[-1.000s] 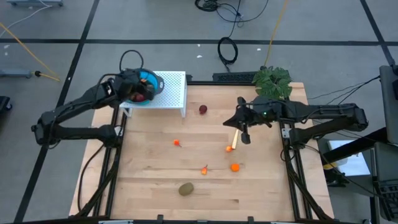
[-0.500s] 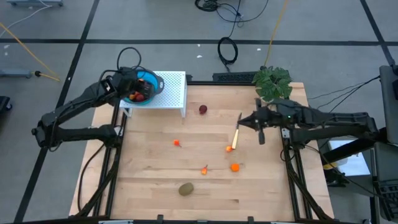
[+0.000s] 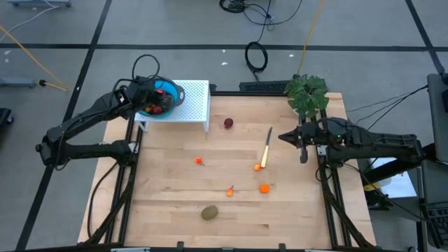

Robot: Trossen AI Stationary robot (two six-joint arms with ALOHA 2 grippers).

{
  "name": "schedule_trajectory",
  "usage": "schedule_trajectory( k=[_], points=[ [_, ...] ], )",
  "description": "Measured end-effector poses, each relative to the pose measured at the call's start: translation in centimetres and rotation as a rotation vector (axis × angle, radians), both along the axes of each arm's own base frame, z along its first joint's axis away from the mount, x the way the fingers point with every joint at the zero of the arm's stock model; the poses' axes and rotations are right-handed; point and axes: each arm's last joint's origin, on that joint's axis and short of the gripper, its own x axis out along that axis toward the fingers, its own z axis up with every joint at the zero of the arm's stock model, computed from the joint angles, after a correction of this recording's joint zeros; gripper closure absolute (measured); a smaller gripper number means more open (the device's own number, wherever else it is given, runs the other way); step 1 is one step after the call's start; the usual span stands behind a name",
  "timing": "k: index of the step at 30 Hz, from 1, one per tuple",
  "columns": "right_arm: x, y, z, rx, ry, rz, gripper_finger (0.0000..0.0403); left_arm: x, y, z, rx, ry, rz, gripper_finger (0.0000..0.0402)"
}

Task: Pick & Place Fruit
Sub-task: Put the orange peach into the blue strainer bowl on the shelf

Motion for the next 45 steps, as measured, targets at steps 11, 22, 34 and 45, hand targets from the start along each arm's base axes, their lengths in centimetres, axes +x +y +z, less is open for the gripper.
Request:
schedule_trajectory(
  k=[11, 22, 34, 45],
  points=[
    [-0.5, 0.0, 0.2, -0.04, -0.027, 0.005, 0.0403, 0.4, -0.8, -0.4, -0.078, -0.014, -0.055, 0.0293],
    [-0.5, 0.1, 0.2, -0.042, -0.027, 0.008, 0.0403, 2.8, 0.1, -2.4, -0.102, 0.115, -0.048, 0.0293],
    [-0.5, 0.1, 0.2, -0.038, -0.027, 0.008, 0.0403, 2.7, 0.2, -2.4, -0.082, 0.126, -0.024, 0.0293],
    [-0.5, 0.1, 0.2, -0.038, -0.027, 0.009, 0.0403, 2.6, 0.3, -2.4, -0.094, 0.099, 0.014, 0.0209]
  ],
)
